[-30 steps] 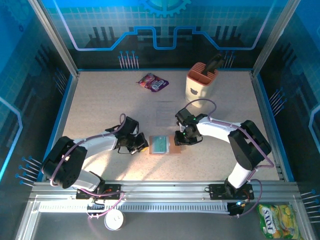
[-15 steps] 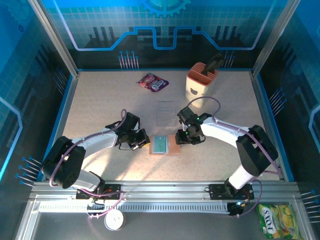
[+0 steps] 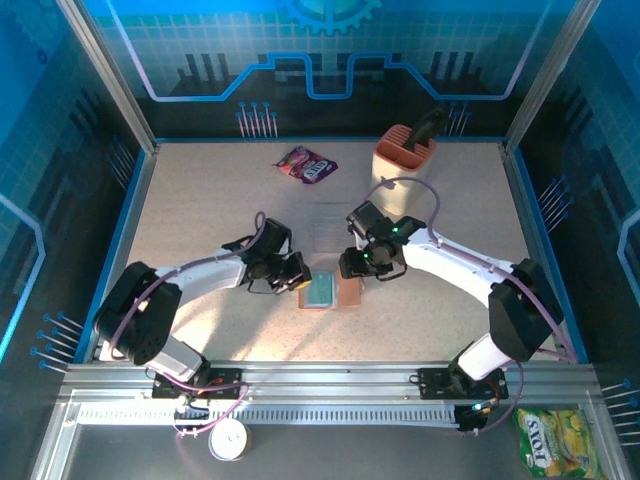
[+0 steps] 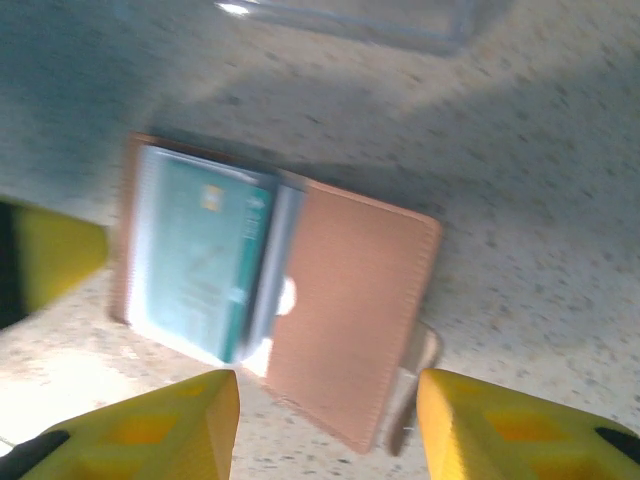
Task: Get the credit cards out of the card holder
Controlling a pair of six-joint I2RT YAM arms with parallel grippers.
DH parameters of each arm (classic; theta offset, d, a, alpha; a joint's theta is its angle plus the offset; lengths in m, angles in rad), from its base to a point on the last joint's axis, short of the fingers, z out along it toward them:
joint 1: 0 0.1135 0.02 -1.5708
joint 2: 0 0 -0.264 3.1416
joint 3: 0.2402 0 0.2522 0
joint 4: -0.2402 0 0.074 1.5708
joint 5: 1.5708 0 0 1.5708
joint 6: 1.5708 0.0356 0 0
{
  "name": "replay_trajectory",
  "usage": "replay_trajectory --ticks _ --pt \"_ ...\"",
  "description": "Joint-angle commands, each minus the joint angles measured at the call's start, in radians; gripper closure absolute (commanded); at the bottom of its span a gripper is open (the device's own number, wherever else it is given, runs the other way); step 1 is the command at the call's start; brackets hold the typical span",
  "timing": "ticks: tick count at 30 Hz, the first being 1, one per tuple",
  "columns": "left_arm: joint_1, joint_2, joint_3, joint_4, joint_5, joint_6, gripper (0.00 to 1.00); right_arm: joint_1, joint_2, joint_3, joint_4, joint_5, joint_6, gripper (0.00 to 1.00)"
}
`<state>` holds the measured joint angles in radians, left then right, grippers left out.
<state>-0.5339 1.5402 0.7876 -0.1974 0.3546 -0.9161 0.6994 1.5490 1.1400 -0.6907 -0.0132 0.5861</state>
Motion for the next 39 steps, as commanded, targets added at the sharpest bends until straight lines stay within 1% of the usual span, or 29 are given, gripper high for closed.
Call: replay_trajectory --ticks 1,4,7,9,12,17,26,29,37,39 --pt "-0.015 0.042 0.050 0.014 0.018 0.002 0.93 0.029 0.007 0.050 0.004 -0.053 0.000 0.48" --pt "-0.023 0.065 0.061 0.008 0.005 0.002 0.95 0.029 0.033 0.026 0.105 -0.178 0.028 0.50" --pt "-0.027 0.075 0.059 0.008 -0.002 -0.004 0.95 0.028 0.054 -0.025 0.218 -0.268 0.070 0.53" --pt "-0.032 0.081 0.054 0.013 -0.006 -0.009 0.96 0.029 0.068 -0.053 0.273 -0.308 0.087 0.56" --pt "-0.040 0.088 0.038 0.028 -0.012 -0.016 0.96 0.030 0.087 -0.101 0.359 -0.354 0.111 0.58" --pt "-0.051 0.103 0.015 0.033 -0.033 -0.016 0.96 0.029 0.110 -0.153 0.416 -0.357 0.134 0.59" --pt "-0.055 0.060 -0.060 0.081 -0.082 -0.036 0.97 0.012 0.121 -0.214 0.465 -0.352 0.149 0.64" --pt "-0.054 0.029 -0.084 0.124 -0.093 -0.045 0.97 0.008 0.128 -0.222 0.486 -0.368 0.156 0.64" --pt "-0.054 0.021 -0.080 0.110 -0.112 -0.046 0.97 -0.001 0.155 -0.218 0.506 -0.386 0.161 0.65" --pt "-0.051 0.020 -0.088 0.146 -0.095 -0.061 0.97 -0.003 0.159 -0.218 0.508 -0.391 0.162 0.65"
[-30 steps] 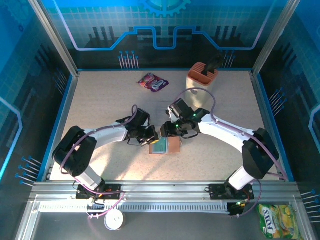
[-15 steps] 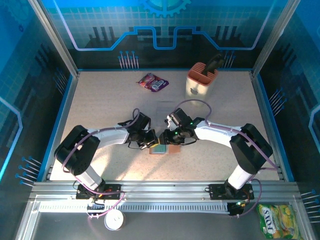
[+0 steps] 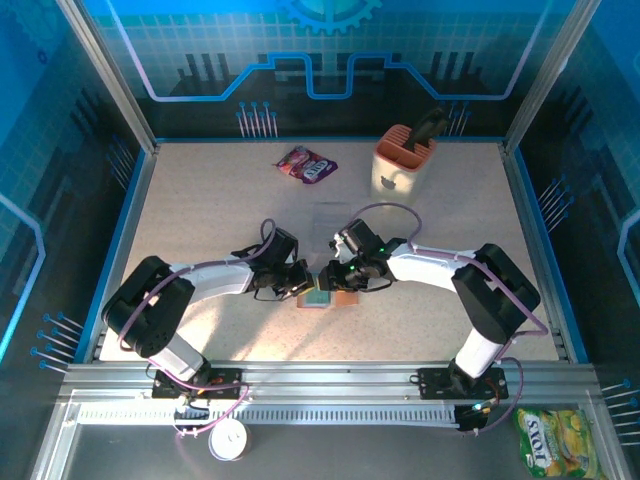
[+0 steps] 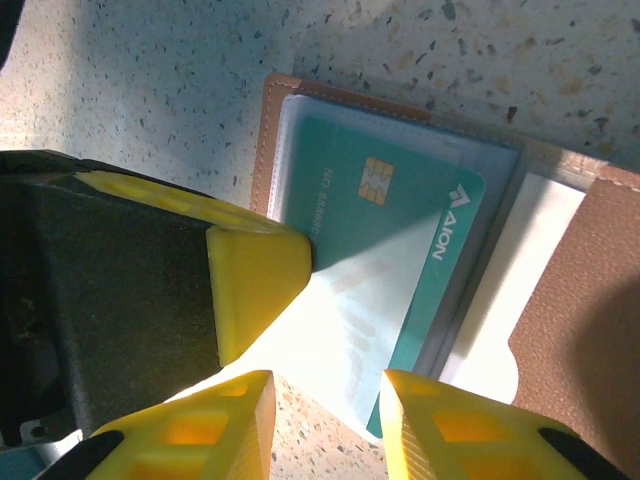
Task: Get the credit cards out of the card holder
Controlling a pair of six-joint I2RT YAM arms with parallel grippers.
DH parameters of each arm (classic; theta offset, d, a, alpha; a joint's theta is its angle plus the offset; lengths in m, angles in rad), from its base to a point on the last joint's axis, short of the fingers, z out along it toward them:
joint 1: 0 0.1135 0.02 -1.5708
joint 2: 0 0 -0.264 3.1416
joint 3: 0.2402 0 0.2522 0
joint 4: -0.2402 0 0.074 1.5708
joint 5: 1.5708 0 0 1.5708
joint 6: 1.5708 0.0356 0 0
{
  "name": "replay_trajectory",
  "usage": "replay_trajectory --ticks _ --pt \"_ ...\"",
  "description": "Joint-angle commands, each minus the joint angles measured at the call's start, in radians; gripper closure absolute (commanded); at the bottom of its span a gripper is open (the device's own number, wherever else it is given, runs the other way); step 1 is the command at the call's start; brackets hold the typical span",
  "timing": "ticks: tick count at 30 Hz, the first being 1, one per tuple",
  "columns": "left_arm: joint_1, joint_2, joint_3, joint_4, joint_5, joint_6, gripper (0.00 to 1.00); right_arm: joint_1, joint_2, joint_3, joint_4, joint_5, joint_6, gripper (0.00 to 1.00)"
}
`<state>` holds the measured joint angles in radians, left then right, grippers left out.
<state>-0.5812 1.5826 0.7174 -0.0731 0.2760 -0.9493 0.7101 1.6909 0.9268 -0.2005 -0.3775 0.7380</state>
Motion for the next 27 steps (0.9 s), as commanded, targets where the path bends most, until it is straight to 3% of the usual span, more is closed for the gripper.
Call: replay_trajectory --ticks 1,13,27 --pt "-0.004 -0.023 -0.021 0.043 -0.008 -0.035 0.97 -0.013 0.019 -0.006 0.019 -0.029 0.011 0.65" --pt "-0.005 -0.065 -0.006 -0.053 -0.081 0.003 0.97 -0.025 0.027 0.009 0.022 -0.032 0.010 0.66" --pt "-0.005 -0.013 -0.040 -0.055 -0.070 -0.002 0.97 -0.026 0.048 0.026 0.038 -0.039 0.013 0.66"
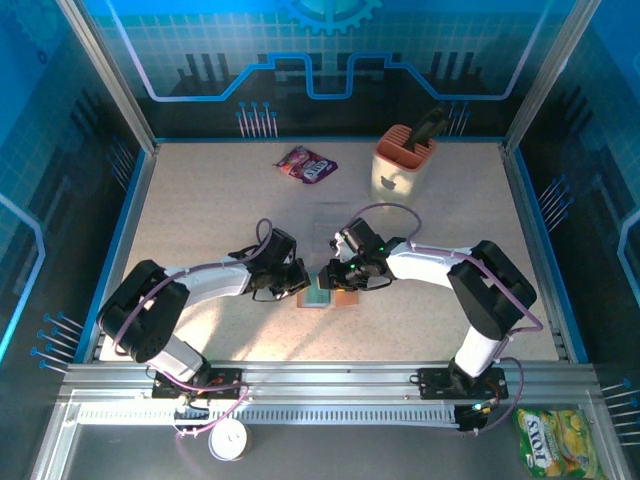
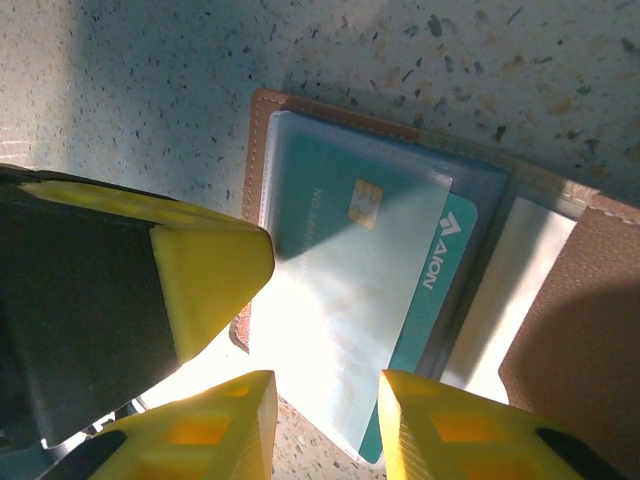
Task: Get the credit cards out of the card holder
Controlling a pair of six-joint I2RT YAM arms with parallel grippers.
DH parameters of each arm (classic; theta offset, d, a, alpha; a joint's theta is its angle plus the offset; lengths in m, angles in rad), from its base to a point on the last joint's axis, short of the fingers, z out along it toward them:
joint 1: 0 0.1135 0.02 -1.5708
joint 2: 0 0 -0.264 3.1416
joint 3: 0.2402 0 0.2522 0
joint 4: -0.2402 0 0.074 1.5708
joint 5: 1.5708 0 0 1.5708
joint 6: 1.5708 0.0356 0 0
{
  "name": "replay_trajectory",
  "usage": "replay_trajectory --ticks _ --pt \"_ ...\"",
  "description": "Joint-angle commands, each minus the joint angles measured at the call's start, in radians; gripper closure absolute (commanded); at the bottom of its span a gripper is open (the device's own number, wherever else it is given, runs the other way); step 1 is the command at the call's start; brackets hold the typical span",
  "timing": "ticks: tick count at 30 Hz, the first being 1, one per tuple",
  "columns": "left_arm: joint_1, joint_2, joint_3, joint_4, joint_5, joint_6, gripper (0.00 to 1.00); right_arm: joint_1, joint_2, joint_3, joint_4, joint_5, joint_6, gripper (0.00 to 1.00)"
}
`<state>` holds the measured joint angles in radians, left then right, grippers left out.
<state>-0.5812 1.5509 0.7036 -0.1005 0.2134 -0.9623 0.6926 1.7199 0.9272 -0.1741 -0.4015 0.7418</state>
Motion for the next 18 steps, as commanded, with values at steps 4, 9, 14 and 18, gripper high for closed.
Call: replay_trajectory --ticks 4,9,14,18 --pt "-0.006 0.022 -0.039 -0.027 -0.011 0.008 0.98 -0.010 0.021 0.027 0.021 -0.021 0.014 0.67" --pt "-0.005 0.025 -0.051 -0.015 -0.014 0.005 0.98 -0.011 0.027 0.030 0.024 -0.021 0.014 0.67" --pt "-0.005 0.019 -0.052 -0.013 -0.019 0.005 0.98 -0.014 0.042 0.031 0.025 -0.020 0.014 0.68" --pt "-0.005 0.021 -0.047 -0.020 -0.021 0.008 0.98 -0.013 0.050 0.029 0.012 -0.002 0.010 0.68"
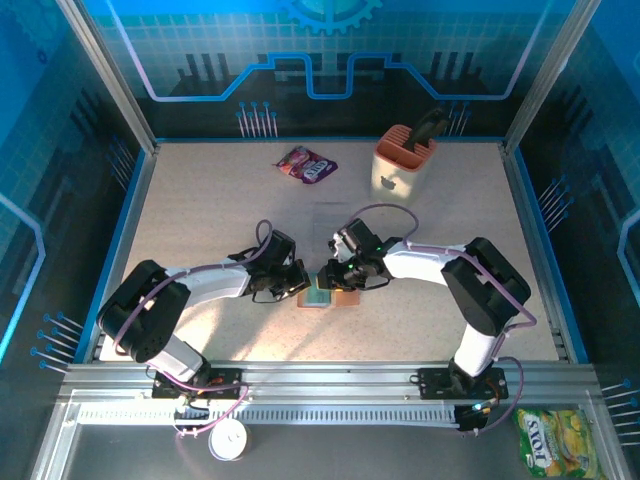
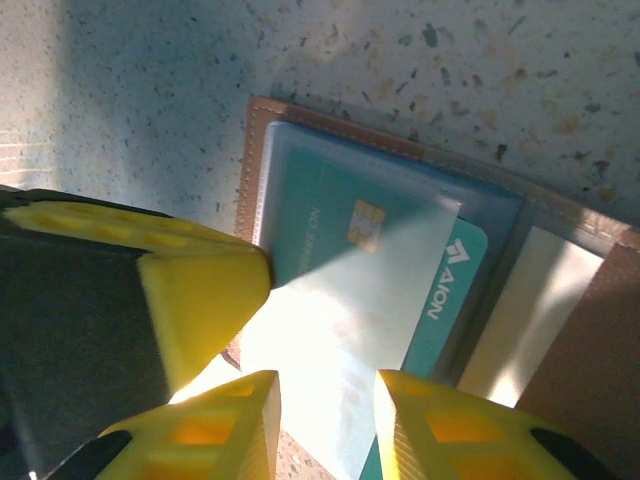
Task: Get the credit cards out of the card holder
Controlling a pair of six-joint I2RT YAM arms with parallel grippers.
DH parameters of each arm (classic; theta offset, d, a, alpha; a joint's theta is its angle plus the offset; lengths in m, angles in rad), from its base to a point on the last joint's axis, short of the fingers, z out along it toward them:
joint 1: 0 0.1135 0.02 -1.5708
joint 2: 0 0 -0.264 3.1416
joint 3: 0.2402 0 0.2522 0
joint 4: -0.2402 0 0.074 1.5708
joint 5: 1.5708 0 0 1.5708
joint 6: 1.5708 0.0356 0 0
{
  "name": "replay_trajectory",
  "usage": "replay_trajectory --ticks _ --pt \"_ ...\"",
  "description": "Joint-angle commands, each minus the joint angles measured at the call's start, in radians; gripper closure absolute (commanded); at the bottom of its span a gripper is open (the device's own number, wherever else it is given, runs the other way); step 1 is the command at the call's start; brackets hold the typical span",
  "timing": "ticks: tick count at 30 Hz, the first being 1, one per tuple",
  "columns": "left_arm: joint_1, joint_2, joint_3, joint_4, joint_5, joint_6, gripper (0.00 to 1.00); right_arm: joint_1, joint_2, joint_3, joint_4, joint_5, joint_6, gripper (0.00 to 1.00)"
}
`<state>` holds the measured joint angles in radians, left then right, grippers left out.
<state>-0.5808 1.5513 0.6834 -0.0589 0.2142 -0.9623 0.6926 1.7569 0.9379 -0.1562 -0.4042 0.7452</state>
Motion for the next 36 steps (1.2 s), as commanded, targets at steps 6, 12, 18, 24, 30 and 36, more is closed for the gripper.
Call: replay_trajectory --ticks 6,12,18,24,30,36 --pt "-0.006 0.019 -0.029 -0.064 -0.022 0.009 0.98 -0.013 0.018 0.009 -0.035 0.033 -0.004 0.69" --pt "-0.006 0.009 -0.023 -0.067 -0.020 0.010 0.98 -0.013 0.004 0.008 -0.090 0.083 -0.031 0.70" --pt "-0.006 -0.009 -0.009 -0.072 -0.012 0.005 0.97 -0.014 -0.014 0.007 -0.110 0.099 -0.043 0.70" --pt "-0.006 -0.039 0.011 -0.093 -0.009 0.011 0.96 -0.013 -0.033 0.016 -0.137 0.124 -0.060 0.70" --pt "-0.005 -0.059 0.011 -0.095 -0.001 0.005 0.95 -0.016 -0.056 0.013 -0.138 0.123 -0.067 0.70" --pt "-0.005 -0.046 0.007 -0.048 0.040 -0.008 0.96 -0.021 -0.067 0.004 -0.102 0.092 -0.048 0.69"
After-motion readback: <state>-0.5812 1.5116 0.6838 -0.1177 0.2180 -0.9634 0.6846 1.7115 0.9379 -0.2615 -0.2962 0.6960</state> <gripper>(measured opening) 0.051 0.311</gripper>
